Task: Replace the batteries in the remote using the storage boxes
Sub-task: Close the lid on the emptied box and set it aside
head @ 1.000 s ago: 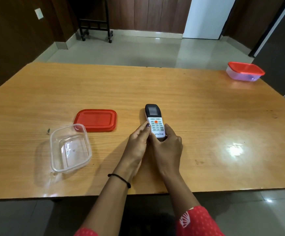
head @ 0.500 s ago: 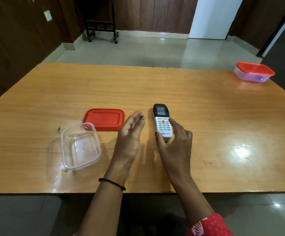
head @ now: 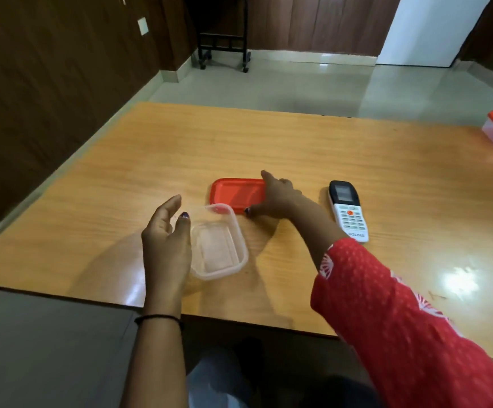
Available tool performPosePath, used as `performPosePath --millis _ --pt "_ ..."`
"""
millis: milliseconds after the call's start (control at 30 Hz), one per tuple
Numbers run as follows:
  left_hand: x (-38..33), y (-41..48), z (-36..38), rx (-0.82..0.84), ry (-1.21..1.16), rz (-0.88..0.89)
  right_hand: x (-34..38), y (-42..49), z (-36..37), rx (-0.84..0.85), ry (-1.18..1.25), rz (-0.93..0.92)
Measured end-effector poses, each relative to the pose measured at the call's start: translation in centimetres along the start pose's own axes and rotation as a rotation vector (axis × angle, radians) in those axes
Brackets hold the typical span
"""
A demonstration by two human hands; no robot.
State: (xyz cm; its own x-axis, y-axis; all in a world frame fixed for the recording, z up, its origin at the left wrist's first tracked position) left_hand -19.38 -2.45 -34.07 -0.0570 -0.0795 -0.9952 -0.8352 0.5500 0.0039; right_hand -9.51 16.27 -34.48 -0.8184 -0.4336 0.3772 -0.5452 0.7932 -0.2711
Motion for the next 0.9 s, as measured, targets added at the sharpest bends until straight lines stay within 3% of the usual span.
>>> performPosePath --millis 67,133,300,367,433,567,900 --pt "0.2 0.4 -0.1 0.008 -0.030 -0.032 0.4 0.5 -0.6 0.019 -0.073 -0.006" --pt "0.4 0.5 -0.1 0.018 -0.088 -0.067 0.4 0.2 -1.1 -0.015 0.005 -0.007" --pt "1.4 0.9 -0.4 -0.021 -0.231 -0.183 1.4 -4.9 -1.4 -0.507 0.411 -0.259" --pt "1.8 1.0 -0.4 -0.038 -0.310 -0.234 2.6 -8.5 -0.1 -0.604 0.385 -0.387" --pt "2.2 1.0 -0.2 -0.039 -0.356 -0.271 3.8 -11.8 2.0 -0.670 0.208 -0.470" --pt "2.2 0.6 0.3 -0.022 -0.428 -0.310 5.4 -14.4 6.0 -0.606 -0.075 -0.503" --pt "2.3 0.6 0.3 -0.065 -0.437 -0.332 6.0 -15.6 8.0 -0.386 -0.220 -0.488"
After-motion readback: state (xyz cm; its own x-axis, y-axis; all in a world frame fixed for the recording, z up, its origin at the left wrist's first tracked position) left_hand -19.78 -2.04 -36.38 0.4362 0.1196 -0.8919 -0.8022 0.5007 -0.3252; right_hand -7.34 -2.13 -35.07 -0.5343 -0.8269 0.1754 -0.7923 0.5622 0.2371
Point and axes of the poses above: each hand's wrist, its own y-axis towards the middle knuckle, its own z-axis out of the palm, x = y × z, the point moved 3 cm from there along y, towards the middle knuckle, and after that the axes turned 1 degree about x, right-handed, at the moved point
